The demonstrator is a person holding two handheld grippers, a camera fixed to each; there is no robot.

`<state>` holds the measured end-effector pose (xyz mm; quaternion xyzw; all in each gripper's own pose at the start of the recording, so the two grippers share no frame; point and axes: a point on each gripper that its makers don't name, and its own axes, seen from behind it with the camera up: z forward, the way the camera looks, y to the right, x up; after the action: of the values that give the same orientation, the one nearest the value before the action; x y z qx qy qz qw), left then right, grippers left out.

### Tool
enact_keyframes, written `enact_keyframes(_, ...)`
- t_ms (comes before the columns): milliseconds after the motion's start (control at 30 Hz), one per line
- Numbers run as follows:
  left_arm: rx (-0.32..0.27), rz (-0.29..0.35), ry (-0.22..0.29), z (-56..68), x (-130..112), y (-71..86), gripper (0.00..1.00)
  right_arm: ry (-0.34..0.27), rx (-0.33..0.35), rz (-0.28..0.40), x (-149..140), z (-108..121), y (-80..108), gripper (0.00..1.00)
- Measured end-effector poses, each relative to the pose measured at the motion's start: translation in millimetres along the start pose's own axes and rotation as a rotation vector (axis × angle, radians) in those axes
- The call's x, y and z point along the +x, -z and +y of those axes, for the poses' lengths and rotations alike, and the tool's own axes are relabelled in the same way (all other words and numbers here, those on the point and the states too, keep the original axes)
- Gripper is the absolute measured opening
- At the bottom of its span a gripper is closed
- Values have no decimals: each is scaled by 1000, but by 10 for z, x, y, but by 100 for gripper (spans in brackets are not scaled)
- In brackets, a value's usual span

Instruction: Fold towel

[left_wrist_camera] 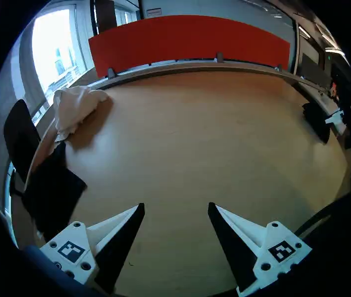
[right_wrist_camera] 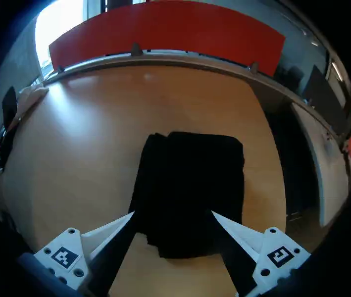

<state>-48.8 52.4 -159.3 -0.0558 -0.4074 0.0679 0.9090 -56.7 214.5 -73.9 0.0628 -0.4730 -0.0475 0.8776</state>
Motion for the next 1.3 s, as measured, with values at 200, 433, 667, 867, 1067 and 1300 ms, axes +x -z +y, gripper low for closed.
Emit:
enact_keyframes(200, 4, 10, 3, -31, 40, 4, 95, -47, -19, 51, 98, 38, 60, 100)
enact_keyframes(433, 11, 15, 18, -68, 46, 14, 95, -106, -54, 160, 345, 48, 182, 100)
enact_keyframes(667, 17, 27, 34, -111, 78, 21, 95, -160, -111, 292, 656, 117, 336, 100)
enact_keyframes(867, 18, 34, 43, -130, 98, 28, 95, -199, -144, 412, 886, 146, 485, 100)
enact_keyframes(1067, 17, 39, 51, -132, 116, 22, 95, -221, -167, 513, 1057, 167, 630, 100)
enact_keyframes(1300, 20, 48, 73, -143, 133, 19, 95, -249, -174, 611, 1233, 151, 778, 100)
